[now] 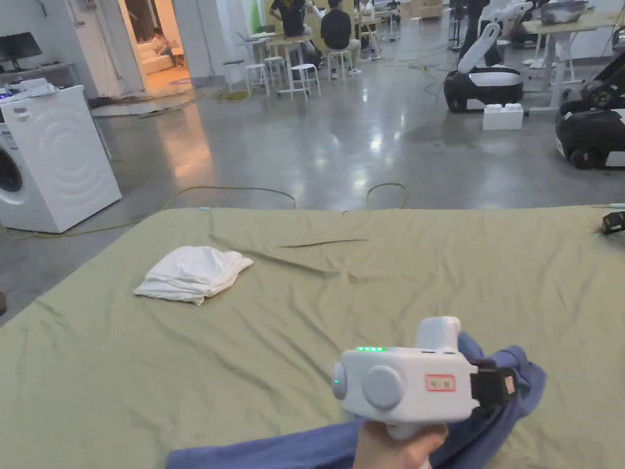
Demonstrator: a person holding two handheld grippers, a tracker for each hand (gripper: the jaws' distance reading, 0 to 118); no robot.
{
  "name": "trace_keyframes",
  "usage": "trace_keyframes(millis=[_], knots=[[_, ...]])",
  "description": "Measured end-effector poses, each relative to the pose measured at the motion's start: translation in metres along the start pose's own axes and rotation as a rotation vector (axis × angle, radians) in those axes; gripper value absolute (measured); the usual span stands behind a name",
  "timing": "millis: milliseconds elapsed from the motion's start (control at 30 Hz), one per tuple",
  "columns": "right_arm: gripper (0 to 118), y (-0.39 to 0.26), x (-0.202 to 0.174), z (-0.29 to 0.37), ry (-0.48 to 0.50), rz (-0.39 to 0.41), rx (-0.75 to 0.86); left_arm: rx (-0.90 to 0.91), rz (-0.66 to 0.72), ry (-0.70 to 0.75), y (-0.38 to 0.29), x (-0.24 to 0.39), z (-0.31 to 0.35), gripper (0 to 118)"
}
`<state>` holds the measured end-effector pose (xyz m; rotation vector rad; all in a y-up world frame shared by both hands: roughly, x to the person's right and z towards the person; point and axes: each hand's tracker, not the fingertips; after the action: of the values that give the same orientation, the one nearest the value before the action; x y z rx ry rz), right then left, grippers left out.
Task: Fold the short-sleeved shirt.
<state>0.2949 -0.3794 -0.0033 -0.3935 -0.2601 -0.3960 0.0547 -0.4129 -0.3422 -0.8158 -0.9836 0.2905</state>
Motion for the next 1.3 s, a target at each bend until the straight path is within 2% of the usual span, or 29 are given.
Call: trace_keyframes(millis=[100, 200, 333, 367, 400, 433, 467, 533, 600, 700, 800, 900, 967, 1000, 1067, 1100, 1133, 1167, 1300], knots=[[0, -0.003, 0.019, 0.019, -0.065, -0.004, 0.014, -0.157, -0.087, -0.079, -0.040, 0.049, -0.059, 5], [0, -0.010, 0.032, 0.029, -0.128, -0.019, -0.003, -0.253, -0.071, -0.146, -0.082, 0.076, -0.102, 5], [0, -0.018, 0.043, 0.030, -0.155, -0.034, -0.021, -0.363, -0.150, -0.189, -0.125, 0.103, -0.141, 6], [0, -0.019, 0.043, 0.030, -0.156, -0.038, -0.022, -0.374, -0.150, -0.184, -0.129, 0.105, -0.146, 13], [0, -0.019, 0.043, 0.029, -0.155, -0.040, -0.024, -0.371, -0.149, -0.171, -0.129, 0.104, -0.148, 29], [0, -0.019, 0.042, 0.029, -0.149, -0.037, -0.022, -0.361, -0.148, -0.155, -0.129, 0.102, -0.143, 66], [0, -0.018, 0.038, 0.026, -0.142, -0.028, -0.022, -0.338, -0.136, -0.144, -0.120, 0.095, -0.132, 82], [0, -0.016, 0.031, 0.022, -0.117, 0.007, -0.016, -0.259, -0.131, -0.114, -0.099, 0.083, -0.098, 83], [0, -0.009, 0.021, 0.016, -0.079, 0.032, 0.008, -0.104, -0.205, -0.050, -0.072, 0.077, -0.036, 83], [0, 0.005, 0.001, 0.011, -0.017, 0.060, 0.077, 0.265, -0.401, 0.154, -0.050, 0.081, 0.086, 83], [0, 0.020, -0.021, 0.008, 0.037, 0.140, 0.153, 0.468, -0.511, 0.391, -0.040, 0.097, 0.190, 82], [0, 0.037, -0.053, 0.012, 0.081, 0.204, 0.223, 0.614, -0.562, 0.593, -0.054, 0.119, 0.265, 81], [0, 0.042, -0.068, 0.018, 0.101, 0.230, 0.268, 0.677, -0.600, 0.698, -0.069, 0.134, 0.292, 74], [0, 0.046, -0.077, 0.022, 0.112, 0.244, 0.287, 0.700, -0.622, 0.751, -0.077, 0.141, 0.301, 66], [0, 0.048, -0.088, 0.028, 0.119, 0.254, 0.302, 0.716, -0.637, 0.842, -0.087, 0.150, 0.312, 29], [0, 0.050, -0.092, 0.031, 0.119, 0.260, 0.305, 0.719, -0.618, 0.865, -0.091, 0.153, 0.316, 18], [0, 0.051, -0.095, 0.034, 0.107, 0.270, 0.311, 0.713, -0.585, 0.873, -0.094, 0.156, 0.320, 14], [0, 0.051, -0.098, 0.037, 0.099, 0.288, 0.324, 0.695, -0.550, 0.848, -0.098, 0.158, 0.325, 2], [0, 0.046, -0.104, 0.048, 0.057, 0.371, 0.365, 0.691, -0.450, 0.878, -0.113, 0.157, 0.332, 0]])
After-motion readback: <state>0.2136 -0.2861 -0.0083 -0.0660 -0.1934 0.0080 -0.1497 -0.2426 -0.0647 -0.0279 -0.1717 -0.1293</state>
